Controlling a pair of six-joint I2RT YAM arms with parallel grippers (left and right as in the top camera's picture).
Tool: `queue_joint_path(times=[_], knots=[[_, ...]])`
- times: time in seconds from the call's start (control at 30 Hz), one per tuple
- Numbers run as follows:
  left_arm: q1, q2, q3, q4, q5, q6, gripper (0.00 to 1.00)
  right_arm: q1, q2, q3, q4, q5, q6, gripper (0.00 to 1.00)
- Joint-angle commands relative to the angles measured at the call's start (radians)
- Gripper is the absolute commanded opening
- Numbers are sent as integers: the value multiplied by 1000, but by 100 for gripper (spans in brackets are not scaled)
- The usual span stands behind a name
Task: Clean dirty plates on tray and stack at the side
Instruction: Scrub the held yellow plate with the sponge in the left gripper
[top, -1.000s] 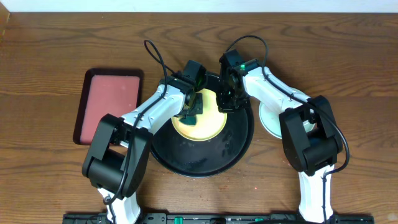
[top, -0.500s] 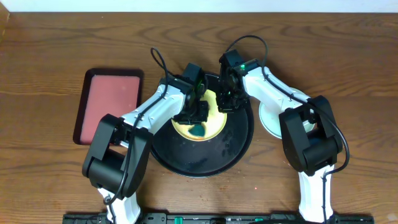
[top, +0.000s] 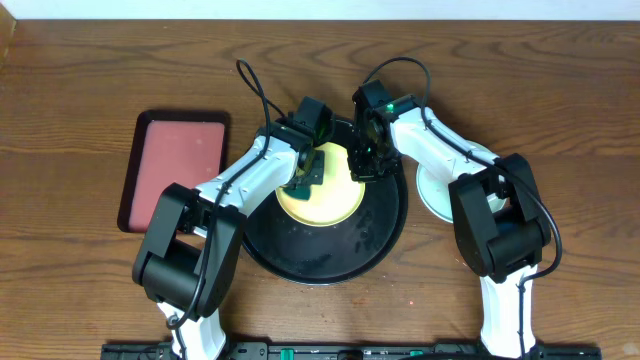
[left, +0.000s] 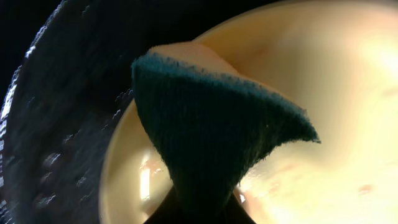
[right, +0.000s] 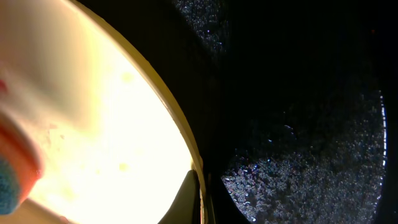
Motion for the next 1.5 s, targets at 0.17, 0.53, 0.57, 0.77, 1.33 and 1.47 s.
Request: queue_joint_path(times=[0.17,0.53,0.57,0.77,1.33,1.47], knots=[[-6,15,4,-171,203,62,7,11,9,-27,-10,45,13,1],[-6,15,4,-27,313,116,7,13,9,-27,-22,45,13,1],[-6,15,4,-5,292,116,7,13,9,-27,-28,45,13,1],[-6,15,4,67,86,112,7,16,9,-27,-24,45,13,1],[-6,15,13,-234,226,181,7,15,9,-27,-13,44,13,1],[-6,15,40,-227,247,181,7,15,9,-27,-19,44,13,1]])
